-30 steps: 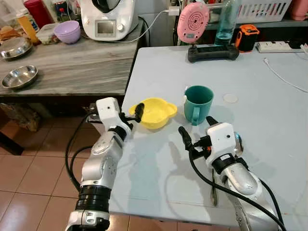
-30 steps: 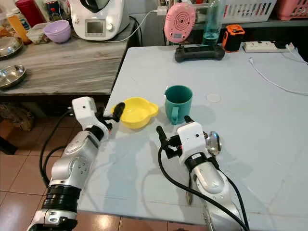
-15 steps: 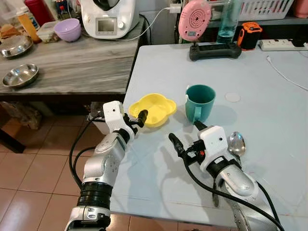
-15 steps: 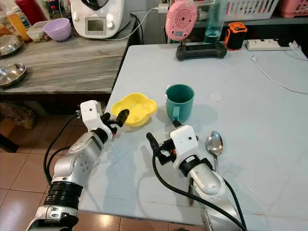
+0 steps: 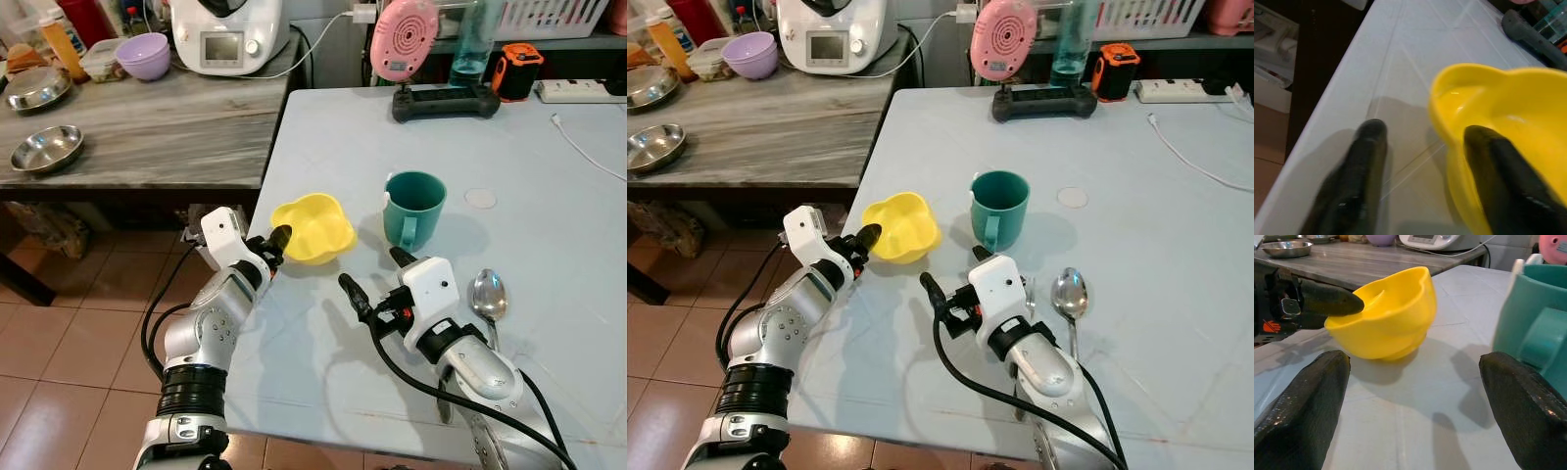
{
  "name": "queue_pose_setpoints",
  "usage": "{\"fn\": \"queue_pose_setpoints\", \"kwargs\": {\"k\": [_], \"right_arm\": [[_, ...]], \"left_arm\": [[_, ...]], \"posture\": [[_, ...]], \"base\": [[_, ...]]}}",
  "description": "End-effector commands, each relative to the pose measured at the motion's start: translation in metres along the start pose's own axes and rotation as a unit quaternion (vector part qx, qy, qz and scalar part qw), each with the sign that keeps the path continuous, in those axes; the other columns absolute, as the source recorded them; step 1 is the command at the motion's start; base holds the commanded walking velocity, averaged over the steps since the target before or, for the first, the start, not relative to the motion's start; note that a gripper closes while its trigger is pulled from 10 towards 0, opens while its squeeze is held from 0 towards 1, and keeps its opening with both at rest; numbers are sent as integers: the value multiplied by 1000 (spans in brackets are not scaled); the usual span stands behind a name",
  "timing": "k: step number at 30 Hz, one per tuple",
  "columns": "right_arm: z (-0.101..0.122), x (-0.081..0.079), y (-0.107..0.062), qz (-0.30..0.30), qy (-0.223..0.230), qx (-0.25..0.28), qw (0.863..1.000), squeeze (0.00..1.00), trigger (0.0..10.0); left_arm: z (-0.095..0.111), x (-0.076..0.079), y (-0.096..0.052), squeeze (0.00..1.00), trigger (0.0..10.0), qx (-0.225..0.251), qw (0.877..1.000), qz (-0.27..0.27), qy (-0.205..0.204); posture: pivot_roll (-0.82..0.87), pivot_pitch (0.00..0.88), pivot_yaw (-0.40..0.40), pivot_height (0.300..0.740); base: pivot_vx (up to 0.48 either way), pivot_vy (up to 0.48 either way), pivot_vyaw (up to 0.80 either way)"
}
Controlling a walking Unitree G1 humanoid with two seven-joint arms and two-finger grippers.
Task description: Setting the table
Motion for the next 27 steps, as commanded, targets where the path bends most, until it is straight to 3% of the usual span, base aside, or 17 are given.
{"fn": "queue_pose_setpoints", "kwargs": {"k": [1,27], "right_arm": [[4,-5,1,11,2,6,1000,0,10000],[3,-8,4,20,0,4,1000,0,10000]], "left_arm": [[8,0,-1,0,0,5,1000,5,1],[18,-1,-6,0,0,-2,1000,18,12]], "posture": [[-155,121,130,740],[-147,116,124,740]], "base": [[0,0,0],[0,0,0]]}}
Point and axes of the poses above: a point about 5 cm out from each wrist's last joint towards the gripper, its own y axis pointing out of the wrist towards the gripper, its own z axis along the axis of the wrist's last joint, x = y × z, the point moved 6 cm from there along y, pointing out of the wrist towards the gripper, and after that the axes turned 3 degrees about -y, right-handed, at the moved point
